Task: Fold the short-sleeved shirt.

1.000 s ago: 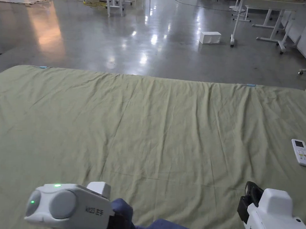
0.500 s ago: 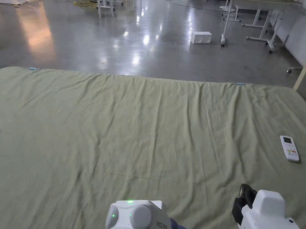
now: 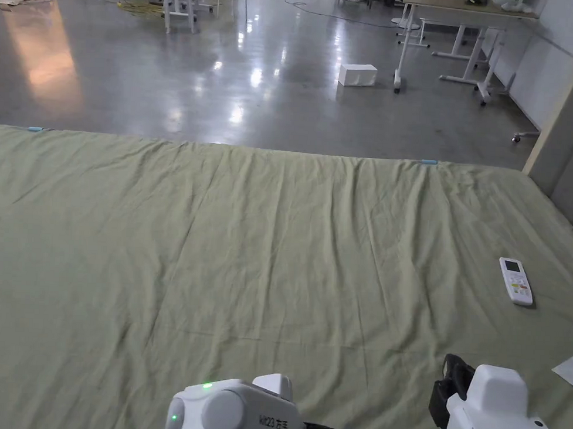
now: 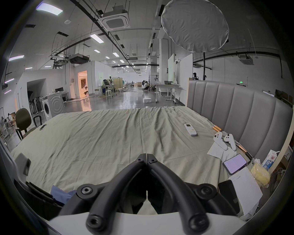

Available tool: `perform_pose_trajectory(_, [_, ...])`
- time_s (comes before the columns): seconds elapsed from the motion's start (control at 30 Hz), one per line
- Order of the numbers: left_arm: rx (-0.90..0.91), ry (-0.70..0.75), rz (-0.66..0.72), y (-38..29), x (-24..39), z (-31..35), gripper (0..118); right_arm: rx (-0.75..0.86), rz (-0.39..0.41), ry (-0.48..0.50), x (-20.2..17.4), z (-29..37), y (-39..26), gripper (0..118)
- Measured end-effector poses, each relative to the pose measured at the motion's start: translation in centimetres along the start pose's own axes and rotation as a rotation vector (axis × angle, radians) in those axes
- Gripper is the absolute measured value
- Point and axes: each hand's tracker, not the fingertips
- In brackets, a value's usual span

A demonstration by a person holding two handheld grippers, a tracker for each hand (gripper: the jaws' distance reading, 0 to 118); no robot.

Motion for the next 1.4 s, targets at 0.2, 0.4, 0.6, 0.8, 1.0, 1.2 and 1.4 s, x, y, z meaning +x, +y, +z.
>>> perform_pose_trajectory(0.2, [-0.012,0.032,-0.038,-0.4,-0.5,-2.4,24,-0.008,0.010,-0.008,0.3,0.1,0.0,0])
perform_pose_trajectory(0.4, [-0.046,-0.019,-0.078,-0.9,-0.2,-7.2,22,-0.014,0.008,-0.017,0.7,0.2,-0.1,0])
perform_pose_trajectory(0.6, [-0.034,-0.011,-0.031,-1.2,-1.6,-9.5,15,-0.019,0.016,-0.019,1.0,0.0,-0.1,0])
perform_pose_trajectory(0.8, [-0.011,-0.060,-0.054,-0.8,-1.3,-6.3,15,-0.019,0.014,-0.013,0.6,-0.1,0.0,0])
perform_pose_trajectory(1.0, [0.197,-0.074,-0.202,0.3,-1.5,1.2,15,0.022,0.020,0.002,-0.1,0.1,1.1,0])
perform_pose_trajectory(1.2, [0.612,0.218,-0.350,0.8,-2.2,7.4,10,0.091,0.030,0.011,-1.3,0.2,2.8,0])
perform_pose_trajectory(1.4, [0.905,0.453,-0.402,1.4,-2.9,11.3,7,0.166,0.038,0.007,-2.4,0.2,4.6,0])
